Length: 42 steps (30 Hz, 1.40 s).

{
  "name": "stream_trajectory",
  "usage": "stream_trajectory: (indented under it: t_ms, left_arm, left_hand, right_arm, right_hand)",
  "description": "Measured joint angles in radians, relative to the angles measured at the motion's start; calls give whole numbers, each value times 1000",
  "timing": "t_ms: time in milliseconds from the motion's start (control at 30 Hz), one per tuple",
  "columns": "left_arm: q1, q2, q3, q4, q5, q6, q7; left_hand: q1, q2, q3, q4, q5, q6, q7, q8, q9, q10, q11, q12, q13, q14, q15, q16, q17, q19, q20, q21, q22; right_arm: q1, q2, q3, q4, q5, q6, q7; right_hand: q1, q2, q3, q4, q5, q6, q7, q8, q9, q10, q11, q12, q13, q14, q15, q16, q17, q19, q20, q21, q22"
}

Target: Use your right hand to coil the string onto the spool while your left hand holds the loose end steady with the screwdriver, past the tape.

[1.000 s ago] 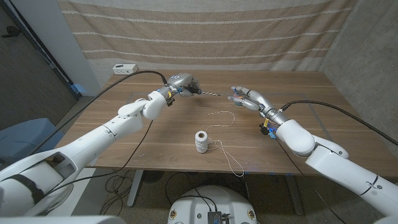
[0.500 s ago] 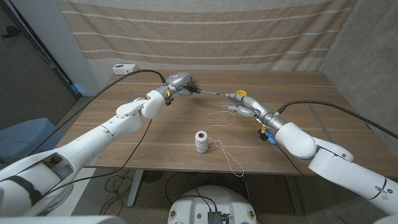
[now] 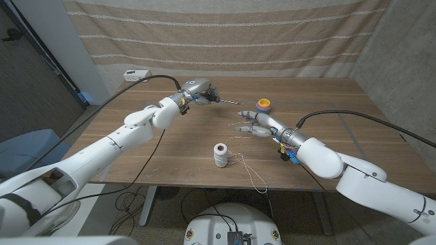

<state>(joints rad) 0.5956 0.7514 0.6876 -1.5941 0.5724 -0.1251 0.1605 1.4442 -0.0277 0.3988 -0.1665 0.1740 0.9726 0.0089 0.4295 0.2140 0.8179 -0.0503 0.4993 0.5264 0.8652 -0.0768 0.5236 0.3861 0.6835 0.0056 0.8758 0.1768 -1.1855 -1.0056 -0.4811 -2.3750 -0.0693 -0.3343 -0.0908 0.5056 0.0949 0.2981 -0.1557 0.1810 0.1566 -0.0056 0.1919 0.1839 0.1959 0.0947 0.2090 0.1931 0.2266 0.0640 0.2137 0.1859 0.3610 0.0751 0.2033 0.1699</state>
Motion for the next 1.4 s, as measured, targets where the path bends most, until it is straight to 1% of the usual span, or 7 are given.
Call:
stream_trajectory:
  t_ms: [367, 433, 733, 1000, 1200, 1300, 1400]
  left_arm:
    - [13, 14, -17, -10, -3, -16, -2]
    - [14, 15, -18, -11, -3, -18, -2]
    - [31, 29, -35, -21, -6, -31, 8]
    - [38, 36, -43, -24, -7, -41, 10]
    - [41, 39, -47, -24, -7, -49, 10]
    - [41, 39, -48, -23, -7, -52, 11]
    - [41, 39, -48, -19, -7, -56, 10]
  left_hand:
    - [2, -2, 0, 0, -1, 9, 2, 0, 0, 0, 0, 0, 9, 0, 0, -4, 0, -4, -4, 0, 0]
    - [2, -2, 0, 0, -1, 9, 2, 0, 0, 0, 0, 0, 9, 0, 0, -5, 1, -4, -4, 0, 0]
    - [2, -2, 0, 0, -4, 10, 1, 0, 0, 0, 0, 0, 19, 2, -2, -9, 1, -7, -7, 0, 0]
    - [2, -2, 0, 0, 1, 11, 1, 0, 0, 0, 0, -4, 23, 3, -4, -12, 1, -7, -7, 0, 0]
    - [2, -2, 0, 0, 1, 10, 1, 0, 0, 0, 0, -6, 28, 3, -4, -14, 1, -7, -7, 0, 0]
    - [2, -2, 0, 0, 1, 10, 1, 0, 0, 0, 0, -8, 28, 6, -7, -17, 1, -8, -8, 0, 0]
    - [2, -2, 0, 0, 0, 10, 1, 0, 0, 0, 0, -8, 32, 6, -7, -17, 2, -8, -8, 0, 0]
  right_arm:
    - [69, 5, -92, -55, -90, -107, 85]
    - [82, 9, -111, -66, -104, -125, 98]
    - [143, 28, -196, -108, -196, -238, 183]
    - [202, 51, -277, -133, -275, -339, 264]
    - [239, 70, -334, -140, -328, -389, 314]
    - [248, 76, -348, -140, -344, -401, 329]
    - [262, 84, -369, -140, -361, -409, 345]
  right_hand:
    - [16, -16, 6, -6, 0, 0, 0, 0, 0, -11, -11, -9, 0, 0, 0, 0, 0, -6, 6, 0, 0]
    - [21, -21, 4, -13, 0, -7, -7, 0, 0, -14, -15, -9, 0, 1, 0, 0, 0, -6, 6, -4, 0]
    - [39, -39, 9, -17, 0, -25, -14, -4, 0, -30, -30, -13, 0, 9, -9, 0, 0, -5, 17, -4, 0]
    - [79, -29, 27, -27, 4, -25, -15, -4, 0, -36, -36, -13, 0, 16, -16, 0, 0, 0, 22, -4, 0]
    - [130, -33, 47, -31, 4, -10, -55, 1, 0, -35, -36, -13, 0, 11, -21, -8, 0, 9, 13, -3, 0]
    - [163, -36, 60, -32, 4, 0, -94, 1, 0, -28, -44, -13, 1, 11, -21, -8, 0, 13, 9, -3, 0]
    - [175, -37, 68, -32, 4, 4, -101, 1, 0, -24, -47, -13, 5, 16, -27, -8, -3, 19, 3, -3, 0]
